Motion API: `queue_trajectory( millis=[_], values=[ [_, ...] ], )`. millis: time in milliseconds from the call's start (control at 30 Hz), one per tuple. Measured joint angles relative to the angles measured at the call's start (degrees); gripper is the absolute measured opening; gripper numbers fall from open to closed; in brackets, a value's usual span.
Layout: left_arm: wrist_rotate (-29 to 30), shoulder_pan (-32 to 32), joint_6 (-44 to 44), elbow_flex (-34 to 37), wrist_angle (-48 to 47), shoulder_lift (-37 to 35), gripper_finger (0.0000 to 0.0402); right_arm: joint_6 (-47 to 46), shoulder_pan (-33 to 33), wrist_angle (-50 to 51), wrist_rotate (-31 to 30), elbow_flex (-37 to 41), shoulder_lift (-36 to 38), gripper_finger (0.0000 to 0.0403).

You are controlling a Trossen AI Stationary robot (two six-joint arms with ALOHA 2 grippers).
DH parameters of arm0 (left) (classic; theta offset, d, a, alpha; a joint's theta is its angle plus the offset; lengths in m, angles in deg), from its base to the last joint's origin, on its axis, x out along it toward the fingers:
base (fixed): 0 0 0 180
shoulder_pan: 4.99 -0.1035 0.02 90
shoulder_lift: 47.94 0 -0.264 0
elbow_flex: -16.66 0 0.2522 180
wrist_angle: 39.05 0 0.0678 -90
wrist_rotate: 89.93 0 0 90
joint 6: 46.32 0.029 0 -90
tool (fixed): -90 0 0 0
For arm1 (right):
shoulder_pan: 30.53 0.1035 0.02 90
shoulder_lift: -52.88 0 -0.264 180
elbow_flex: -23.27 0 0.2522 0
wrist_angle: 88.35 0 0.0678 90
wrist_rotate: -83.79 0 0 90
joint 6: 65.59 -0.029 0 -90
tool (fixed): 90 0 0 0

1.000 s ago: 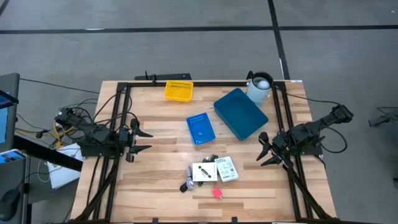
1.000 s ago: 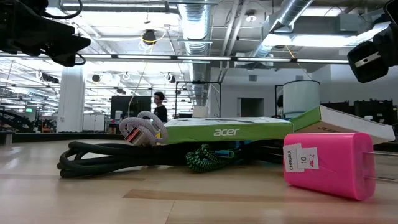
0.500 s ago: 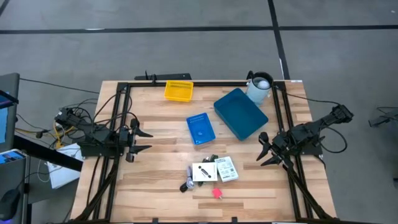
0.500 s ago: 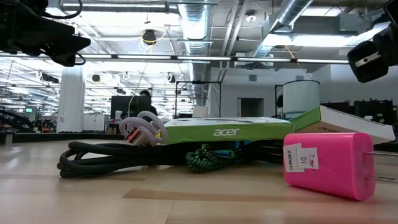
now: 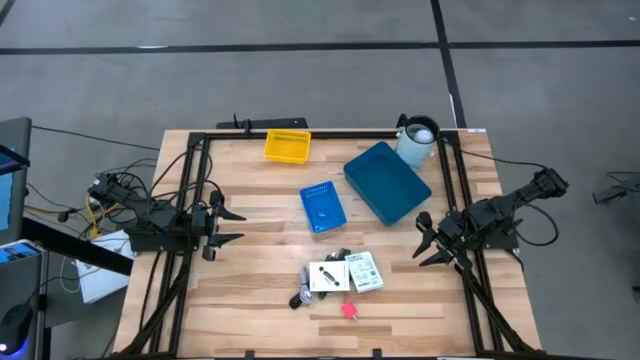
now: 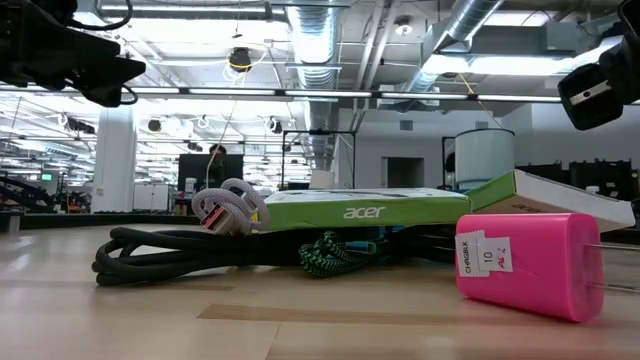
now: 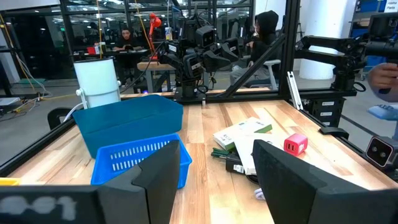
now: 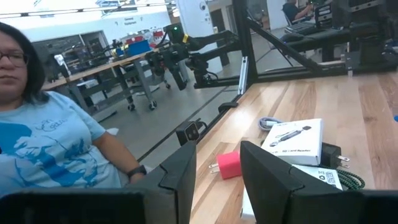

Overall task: Pick and place items into bin
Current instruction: Put the white card reader box into the yellow bin

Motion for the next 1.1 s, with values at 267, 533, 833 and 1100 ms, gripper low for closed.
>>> queue_trajectory(
  millis=[267,533,833,1100],
  values=[
    [0.0,0.0,0.0,0.0,0.0,0.0,0.0192,-0.6,0.0,-1.4,-2.9,-1.7,-0.1,0.0118],
    [0.0,0.0,0.0,0.0,0.0,0.0,0.0192,11.2,2.7,4.7,-6.0,-11.6,-3.4,0.0133],
    [0.0,0.0,0.0,0.0,0.0,0.0,0.0192,18.7,10.9,20.4,-26.6,-25.9,-22.9,0.0149],
    [0.0,0.0,0.0,0.0,0.0,0.0,0.0192,19.7,21.1,30.1,-48.0,-37.9,-39.5,0.0165]
  ],
)
